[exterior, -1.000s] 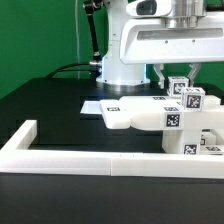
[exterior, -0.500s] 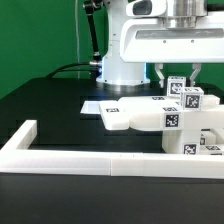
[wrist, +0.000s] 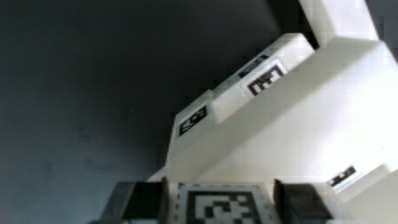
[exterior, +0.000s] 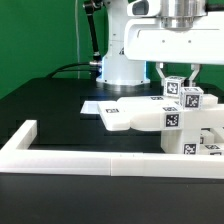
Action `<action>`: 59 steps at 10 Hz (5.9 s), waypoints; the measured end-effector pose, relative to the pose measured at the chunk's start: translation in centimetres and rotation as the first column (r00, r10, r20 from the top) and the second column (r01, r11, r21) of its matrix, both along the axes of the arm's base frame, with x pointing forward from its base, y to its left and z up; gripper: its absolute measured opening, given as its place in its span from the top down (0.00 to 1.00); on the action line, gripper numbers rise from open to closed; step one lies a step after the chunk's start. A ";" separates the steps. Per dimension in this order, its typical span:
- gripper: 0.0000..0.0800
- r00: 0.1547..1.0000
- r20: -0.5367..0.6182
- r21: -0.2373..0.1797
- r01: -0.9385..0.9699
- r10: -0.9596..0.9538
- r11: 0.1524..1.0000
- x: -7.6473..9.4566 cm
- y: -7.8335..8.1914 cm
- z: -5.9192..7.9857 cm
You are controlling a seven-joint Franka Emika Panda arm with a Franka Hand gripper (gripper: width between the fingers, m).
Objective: Assemble chair
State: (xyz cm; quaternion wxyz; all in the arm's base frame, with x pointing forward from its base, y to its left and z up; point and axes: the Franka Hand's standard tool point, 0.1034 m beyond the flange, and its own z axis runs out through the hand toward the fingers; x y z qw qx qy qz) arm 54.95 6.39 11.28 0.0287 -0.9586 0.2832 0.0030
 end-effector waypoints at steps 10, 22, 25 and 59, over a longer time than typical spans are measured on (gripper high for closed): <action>0.65 0.820 -0.049 0.017 0.572 -0.570 0.820 -0.1 1.0 0.0; 0.19 0.928 -0.038 0.046 0.373 -0.371 0.927 -0.2 1.7 0.0; 0.19 0.995 -0.009 0.046 0.099 -0.098 0.994 -0.2 1.6 0.0; 0.66 0.617 -0.073 0.040 0.787 -0.783 0.616 0.1 0.7 -0.3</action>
Offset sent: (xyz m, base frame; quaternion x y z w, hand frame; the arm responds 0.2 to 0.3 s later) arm 0.0000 0.0000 0.0000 0.0000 0.0000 0.1296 0.9916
